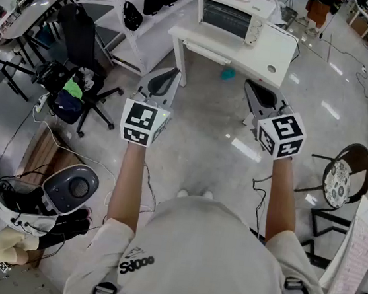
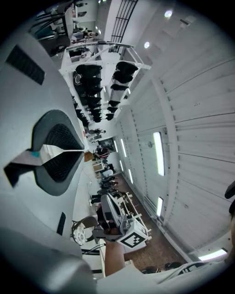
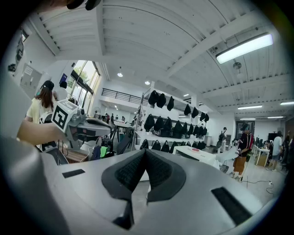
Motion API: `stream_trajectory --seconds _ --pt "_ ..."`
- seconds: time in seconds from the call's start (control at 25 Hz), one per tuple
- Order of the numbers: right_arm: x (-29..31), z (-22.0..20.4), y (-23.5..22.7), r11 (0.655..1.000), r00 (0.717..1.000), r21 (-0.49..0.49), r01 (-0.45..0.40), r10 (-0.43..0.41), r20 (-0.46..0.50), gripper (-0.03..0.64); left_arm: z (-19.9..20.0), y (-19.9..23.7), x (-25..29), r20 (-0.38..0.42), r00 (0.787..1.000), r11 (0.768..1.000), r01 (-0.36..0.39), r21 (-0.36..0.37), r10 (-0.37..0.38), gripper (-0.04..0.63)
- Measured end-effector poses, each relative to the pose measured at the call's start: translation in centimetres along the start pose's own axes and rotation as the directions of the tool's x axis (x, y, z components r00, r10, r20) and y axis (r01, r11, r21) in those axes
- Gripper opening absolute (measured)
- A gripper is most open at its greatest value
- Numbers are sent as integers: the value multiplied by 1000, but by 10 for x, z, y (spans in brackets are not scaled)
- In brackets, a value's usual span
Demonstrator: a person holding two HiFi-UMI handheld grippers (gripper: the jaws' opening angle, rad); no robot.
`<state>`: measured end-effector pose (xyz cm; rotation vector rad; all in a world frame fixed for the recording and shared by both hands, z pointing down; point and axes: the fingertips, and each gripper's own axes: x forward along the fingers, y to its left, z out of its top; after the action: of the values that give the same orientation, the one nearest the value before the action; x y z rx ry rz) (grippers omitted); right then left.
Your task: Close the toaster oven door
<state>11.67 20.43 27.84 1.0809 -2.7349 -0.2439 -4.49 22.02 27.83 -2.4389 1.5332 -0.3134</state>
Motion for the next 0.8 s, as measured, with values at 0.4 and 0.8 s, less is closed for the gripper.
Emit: stream_trajectory --seconds 0.4,0.8 --pt "-9 -9 -26 999 1000 32 10 -11 23 9 0 -16 18 -13 1000 1000 -5 -16 5 26" --pt "-1 -30 -54 995 998 83 -58 56 23 9 -17 -21 40 -62 997 999 -47 -26 45 26"
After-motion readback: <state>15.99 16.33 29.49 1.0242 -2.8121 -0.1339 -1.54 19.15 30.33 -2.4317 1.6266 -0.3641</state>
